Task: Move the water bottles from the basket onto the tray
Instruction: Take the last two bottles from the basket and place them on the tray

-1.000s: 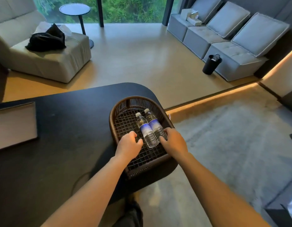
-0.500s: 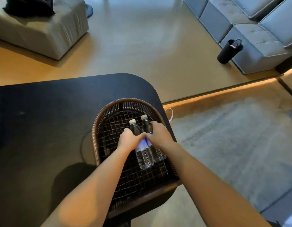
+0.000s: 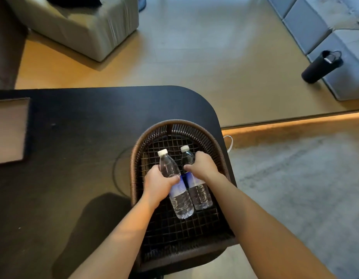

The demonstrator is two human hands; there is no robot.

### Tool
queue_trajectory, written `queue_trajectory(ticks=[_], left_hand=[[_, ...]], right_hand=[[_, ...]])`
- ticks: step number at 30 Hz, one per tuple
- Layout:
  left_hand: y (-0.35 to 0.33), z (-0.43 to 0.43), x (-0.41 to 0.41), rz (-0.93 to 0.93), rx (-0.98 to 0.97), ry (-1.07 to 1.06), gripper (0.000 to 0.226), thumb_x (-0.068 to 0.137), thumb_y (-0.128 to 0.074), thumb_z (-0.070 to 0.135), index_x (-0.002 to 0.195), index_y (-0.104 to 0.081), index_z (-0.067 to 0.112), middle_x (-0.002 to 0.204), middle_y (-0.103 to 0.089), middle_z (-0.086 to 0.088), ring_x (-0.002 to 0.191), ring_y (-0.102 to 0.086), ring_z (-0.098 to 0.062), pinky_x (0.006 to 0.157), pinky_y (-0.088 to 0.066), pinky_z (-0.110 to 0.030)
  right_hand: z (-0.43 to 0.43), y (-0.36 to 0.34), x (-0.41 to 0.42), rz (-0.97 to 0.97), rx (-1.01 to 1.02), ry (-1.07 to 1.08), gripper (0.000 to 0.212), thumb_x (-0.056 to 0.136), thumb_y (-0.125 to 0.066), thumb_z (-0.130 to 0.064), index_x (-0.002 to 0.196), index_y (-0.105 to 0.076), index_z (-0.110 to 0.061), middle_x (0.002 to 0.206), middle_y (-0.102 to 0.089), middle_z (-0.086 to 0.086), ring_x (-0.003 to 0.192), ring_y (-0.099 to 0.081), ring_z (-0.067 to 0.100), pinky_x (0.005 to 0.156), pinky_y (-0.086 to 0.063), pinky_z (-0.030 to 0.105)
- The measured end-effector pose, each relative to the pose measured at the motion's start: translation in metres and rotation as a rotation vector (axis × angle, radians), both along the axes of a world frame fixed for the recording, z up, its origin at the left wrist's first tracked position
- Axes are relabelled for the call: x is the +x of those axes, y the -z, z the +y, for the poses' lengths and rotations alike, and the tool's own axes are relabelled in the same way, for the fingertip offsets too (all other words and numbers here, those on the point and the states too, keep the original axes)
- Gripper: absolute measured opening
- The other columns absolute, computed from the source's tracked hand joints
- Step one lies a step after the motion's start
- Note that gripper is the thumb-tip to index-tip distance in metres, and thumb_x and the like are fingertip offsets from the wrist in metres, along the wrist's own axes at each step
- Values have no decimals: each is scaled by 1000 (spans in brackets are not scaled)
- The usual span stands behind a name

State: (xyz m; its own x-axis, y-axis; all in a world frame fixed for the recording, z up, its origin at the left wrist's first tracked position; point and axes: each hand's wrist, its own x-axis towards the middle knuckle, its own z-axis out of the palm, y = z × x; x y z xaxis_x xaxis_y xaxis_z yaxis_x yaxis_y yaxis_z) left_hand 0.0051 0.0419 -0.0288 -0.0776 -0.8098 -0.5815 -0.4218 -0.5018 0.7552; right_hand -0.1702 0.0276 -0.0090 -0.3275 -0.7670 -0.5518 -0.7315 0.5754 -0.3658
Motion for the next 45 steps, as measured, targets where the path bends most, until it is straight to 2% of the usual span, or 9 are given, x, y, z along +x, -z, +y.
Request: queue_trajectory(ticks=[3, 8, 12, 14, 26, 30, 35, 42, 45], left_hand=[[-9, 7, 11, 19, -66, -4, 41, 65, -88, 21, 100, -66, 19, 96, -76, -1, 88, -75, -17, 77, -64, -45], [-25, 20, 21, 27, -162, 75, 48, 64, -87, 29, 103, -60, 32, 105, -70, 2, 97, -69, -14, 80, -60, -39], [-35, 33, 24, 54, -222, 85, 52, 72, -92, 20, 115, -62, 26, 99, -74, 8, 89, -70, 1, 71, -53, -14], [-41, 41, 26, 35, -289, 102, 58, 72, -93, 21, 120, -62, 24, 99, -74, 10, 90, -71, 2, 69, -50, -9], [-95, 82, 64, 109, -580, 85, 57, 78, -90, 22, 129, -65, 15, 114, -76, 3, 104, -72, -11, 86, -62, -27], [-117, 95, 90, 129, -681, 119, 60, 79, -90, 23, 132, -63, 18, 119, -73, 7, 106, -70, -9, 85, -58, -17], [-137, 113, 136, 85, -784, 145, 65, 77, -91, 25, 134, -62, 14, 119, -75, -1, 105, -72, -16, 85, -63, -30], [-160, 138, 220, 88, -690, 31, 66, 76, -92, 16, 132, -60, 22, 117, -70, 7, 106, -68, -11, 90, -56, -25], [-163, 146, 259, 46, -646, -30, 70, 76, -91, 14, 136, -57, 24, 124, -69, 2, 112, -67, -15, 97, -57, -35]], right_hand=[[-5, 3, -1, -75, 47, 29, 32, 82, -85, -28, 81, -55, -16, 82, -61, 1, 73, -61, 18, 60, -46, 31], [-1, 2, -5, -113, 60, 21, 44, 69, -91, -37, 93, -66, -10, 89, -70, 5, 83, -69, 25, 74, -58, 40], [21, -12, -5, -138, -6, 11, 33, 72, -90, -33, 83, -66, -12, 80, -69, 1, 75, -67, 20, 65, -53, 33], [37, -21, -6, -150, -68, 17, 34, 74, -89, -32, 92, -65, -15, 89, -69, -1, 82, -67, 17, 66, -50, 31], [143, -83, 31, -183, -502, 39, 51, 83, -85, -27, 126, -57, -29, 113, -71, -10, 105, -69, 10, 97, -58, 41], [164, -113, 64, -162, -647, 80, 52, 86, -83, -28, 123, -50, -42, 116, -67, -15, 109, -67, 9, 98, -57, 37], [186, -143, 113, -180, -750, 63, 57, 85, -83, -32, 134, -54, -28, 128, -67, -10, 116, -65, 10, 101, -55, 36], [203, -162, 200, -257, -816, -5, 61, 86, -83, -28, 139, -54, -26, 123, -64, -15, 114, -62, 3, 98, -51, 23], [204, -163, 239, -296, -801, -57, 59, 87, -82, -26, 138, -54, -26, 122, -63, -15, 110, -61, 0, 95, -48, 17]])
